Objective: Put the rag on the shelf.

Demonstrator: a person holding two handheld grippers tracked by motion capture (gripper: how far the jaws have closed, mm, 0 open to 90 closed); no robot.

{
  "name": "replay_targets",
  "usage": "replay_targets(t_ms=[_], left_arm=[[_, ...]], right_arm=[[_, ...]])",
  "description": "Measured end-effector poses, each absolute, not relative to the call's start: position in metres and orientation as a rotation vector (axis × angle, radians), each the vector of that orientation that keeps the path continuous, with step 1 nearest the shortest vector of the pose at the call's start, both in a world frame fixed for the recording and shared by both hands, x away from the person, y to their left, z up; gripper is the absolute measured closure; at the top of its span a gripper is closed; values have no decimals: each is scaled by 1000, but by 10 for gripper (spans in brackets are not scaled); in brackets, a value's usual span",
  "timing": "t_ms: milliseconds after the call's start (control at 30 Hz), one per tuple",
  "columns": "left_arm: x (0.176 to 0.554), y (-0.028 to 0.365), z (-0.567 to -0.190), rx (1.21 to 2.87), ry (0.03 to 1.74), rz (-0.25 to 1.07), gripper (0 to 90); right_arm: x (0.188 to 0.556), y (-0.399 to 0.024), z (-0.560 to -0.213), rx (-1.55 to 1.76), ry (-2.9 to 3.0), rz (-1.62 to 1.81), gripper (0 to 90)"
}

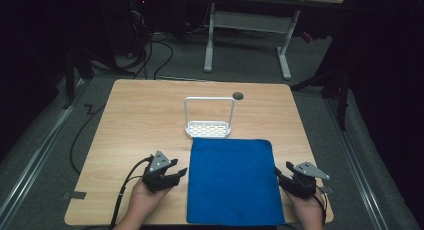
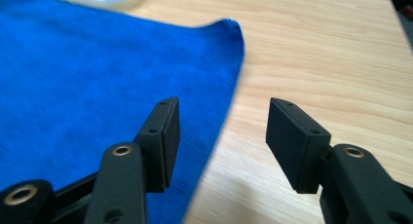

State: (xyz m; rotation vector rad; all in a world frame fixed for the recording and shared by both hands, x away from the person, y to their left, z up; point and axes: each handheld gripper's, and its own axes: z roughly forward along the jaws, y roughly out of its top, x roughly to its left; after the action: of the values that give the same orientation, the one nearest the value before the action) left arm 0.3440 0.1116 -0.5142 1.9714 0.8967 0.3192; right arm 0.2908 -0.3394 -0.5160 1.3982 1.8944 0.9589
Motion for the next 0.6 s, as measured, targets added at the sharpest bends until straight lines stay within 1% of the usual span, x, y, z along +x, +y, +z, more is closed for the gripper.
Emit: replay_targets(t_ms=[33,133,233,433,467,500,533,567,600], left_arm=[[348,116,-518,1950,944,290,496],[348,116,-521,1954,956,272,492],[345,108,-523,1984,934,282,481],[342,93,-522,1997,891,257,519],[342,90,-523,2004,884,256,534],[341,84,-524,2019,867,241,549],[341,84,-524,2019,867,241,577],[340,80,-524,2028,855,237,577],[338,74,-524,2054,821,219,667]], right_arm=[[291,-341,-518,1409,1897,962,484],[290,-342,-520,1414,1907,957,484],[290,-340,-519,1408,1907,964,491],[291,-335,-516,1372,1926,980,507],[291,-334,-516,1364,1941,976,548],[290,-333,-516,1364,1945,981,571],[290,-333,-516,1364,1945,981,571],[290,-333,-516,1357,1949,988,601],[290,-331,-515,1355,1972,1010,728]])
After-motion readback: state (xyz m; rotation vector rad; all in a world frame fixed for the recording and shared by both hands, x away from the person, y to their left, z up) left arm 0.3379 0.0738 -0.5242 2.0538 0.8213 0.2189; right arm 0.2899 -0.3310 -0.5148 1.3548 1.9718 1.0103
